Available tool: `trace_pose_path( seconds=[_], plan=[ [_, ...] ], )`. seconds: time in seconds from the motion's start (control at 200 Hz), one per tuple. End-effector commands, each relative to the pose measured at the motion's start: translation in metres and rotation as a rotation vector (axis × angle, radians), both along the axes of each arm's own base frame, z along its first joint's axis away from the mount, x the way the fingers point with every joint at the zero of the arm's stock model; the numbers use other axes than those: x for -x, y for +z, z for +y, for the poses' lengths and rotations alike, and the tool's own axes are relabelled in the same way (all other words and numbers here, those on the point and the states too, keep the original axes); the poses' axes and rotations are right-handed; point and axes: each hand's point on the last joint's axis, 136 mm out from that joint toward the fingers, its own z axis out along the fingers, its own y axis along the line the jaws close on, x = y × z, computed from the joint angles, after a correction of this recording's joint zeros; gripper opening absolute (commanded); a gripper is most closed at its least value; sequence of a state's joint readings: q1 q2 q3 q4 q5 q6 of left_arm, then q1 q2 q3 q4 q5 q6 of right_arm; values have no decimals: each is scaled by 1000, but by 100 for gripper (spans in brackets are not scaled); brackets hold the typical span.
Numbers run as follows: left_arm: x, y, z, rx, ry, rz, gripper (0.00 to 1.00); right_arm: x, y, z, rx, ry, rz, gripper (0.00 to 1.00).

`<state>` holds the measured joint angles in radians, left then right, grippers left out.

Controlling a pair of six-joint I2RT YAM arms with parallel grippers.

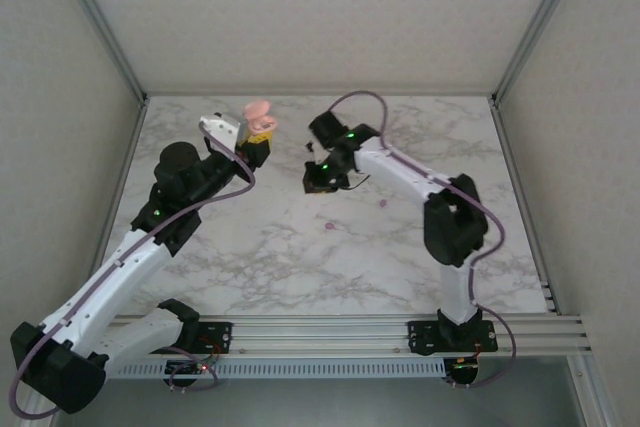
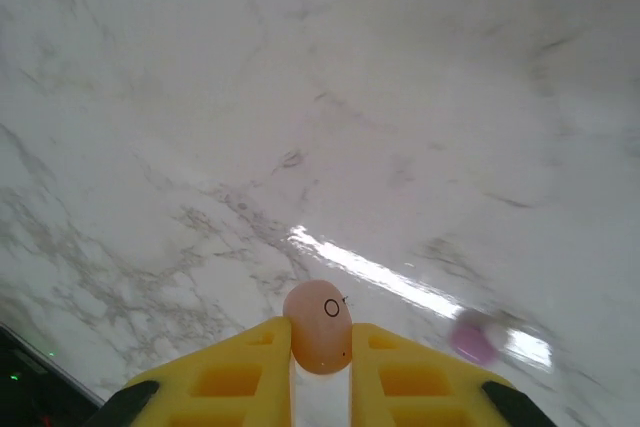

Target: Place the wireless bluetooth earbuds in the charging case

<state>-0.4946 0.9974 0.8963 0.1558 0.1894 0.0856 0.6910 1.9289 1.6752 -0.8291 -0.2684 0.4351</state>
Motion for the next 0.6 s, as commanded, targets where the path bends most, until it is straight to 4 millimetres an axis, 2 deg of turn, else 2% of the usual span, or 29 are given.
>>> trace_pose_path(
  seconds=[0.0,0.125,0.325,0.465,0.595],
  plan=[
    [-6,7,-14,30,-36,-21,19,-9,37,-25,-36,-86,-92,17],
    [-18,-15,-34,15,-67,17,18,-12,83,-50,-87,-145,-185,18],
    [-25,-42,-77,-3,-156,32,18,-5,154,-66,-165,-172,-340,18],
    [-27,-49,-95,4,-193,24,18,0,181,-72,-199,-175,-404,19],
    [-24,-53,-108,-4,-231,7,19,1,196,-71,-223,-164,-431,19]
  ],
)
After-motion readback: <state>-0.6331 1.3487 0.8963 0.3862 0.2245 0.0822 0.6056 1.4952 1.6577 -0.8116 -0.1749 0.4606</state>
